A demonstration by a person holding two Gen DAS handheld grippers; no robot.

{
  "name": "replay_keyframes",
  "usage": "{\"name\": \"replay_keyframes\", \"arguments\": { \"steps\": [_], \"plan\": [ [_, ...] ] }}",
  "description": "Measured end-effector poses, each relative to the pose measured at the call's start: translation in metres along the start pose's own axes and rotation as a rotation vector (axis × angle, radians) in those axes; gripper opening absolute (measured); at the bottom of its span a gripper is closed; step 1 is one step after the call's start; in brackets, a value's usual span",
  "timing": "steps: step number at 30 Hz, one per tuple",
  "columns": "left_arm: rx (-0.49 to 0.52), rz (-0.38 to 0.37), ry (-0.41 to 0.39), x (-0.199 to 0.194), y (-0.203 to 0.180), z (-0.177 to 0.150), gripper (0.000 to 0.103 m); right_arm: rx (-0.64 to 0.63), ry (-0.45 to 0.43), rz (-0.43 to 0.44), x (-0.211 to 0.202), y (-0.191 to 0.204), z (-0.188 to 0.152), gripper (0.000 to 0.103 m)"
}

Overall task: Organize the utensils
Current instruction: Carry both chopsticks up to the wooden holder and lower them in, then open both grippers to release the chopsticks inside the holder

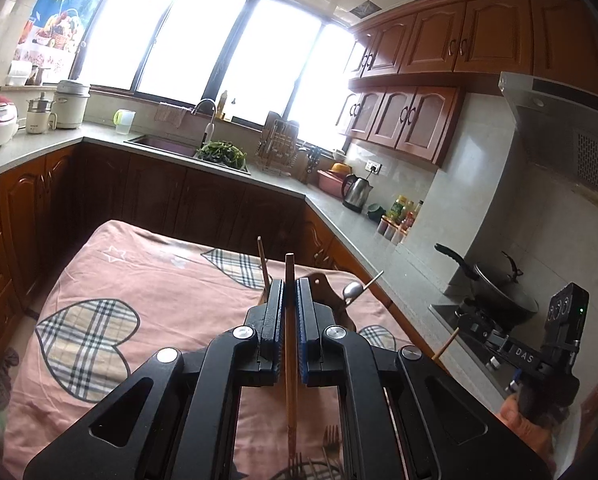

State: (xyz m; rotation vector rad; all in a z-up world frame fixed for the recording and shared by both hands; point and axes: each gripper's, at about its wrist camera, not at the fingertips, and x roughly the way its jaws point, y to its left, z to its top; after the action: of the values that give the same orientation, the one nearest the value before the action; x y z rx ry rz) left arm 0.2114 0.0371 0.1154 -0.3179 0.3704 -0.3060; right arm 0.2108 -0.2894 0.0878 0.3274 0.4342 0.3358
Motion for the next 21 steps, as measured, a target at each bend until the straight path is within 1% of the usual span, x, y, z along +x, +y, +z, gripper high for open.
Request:
{"name": "replay_keyframes", "arguments": {
  "steps": [7,12,17,21],
  "plan": [
    [-0.023,0.006,-0.075,0.027,0.000,0.037,0.005,0.001,-0.080,-0.010,0.013,-0.003,0.033,0.005],
    [-0.038,0.024,-0.116,0.055,0.000,0.059,0.005,0.011,-0.152,-0.015,0.023,-0.007,0.061,0.005],
    [-0.030,0.056,-0.144,0.090,-0.001,0.069,0.005,-0.007,-0.214,-0.043,0.040,-0.012,0.082,0.005],
    [-0.044,0.070,-0.158,0.119,0.002,0.068,0.005,-0.025,-0.237,-0.070,0.060,-0.016,0.087,0.005]
  ]
}}
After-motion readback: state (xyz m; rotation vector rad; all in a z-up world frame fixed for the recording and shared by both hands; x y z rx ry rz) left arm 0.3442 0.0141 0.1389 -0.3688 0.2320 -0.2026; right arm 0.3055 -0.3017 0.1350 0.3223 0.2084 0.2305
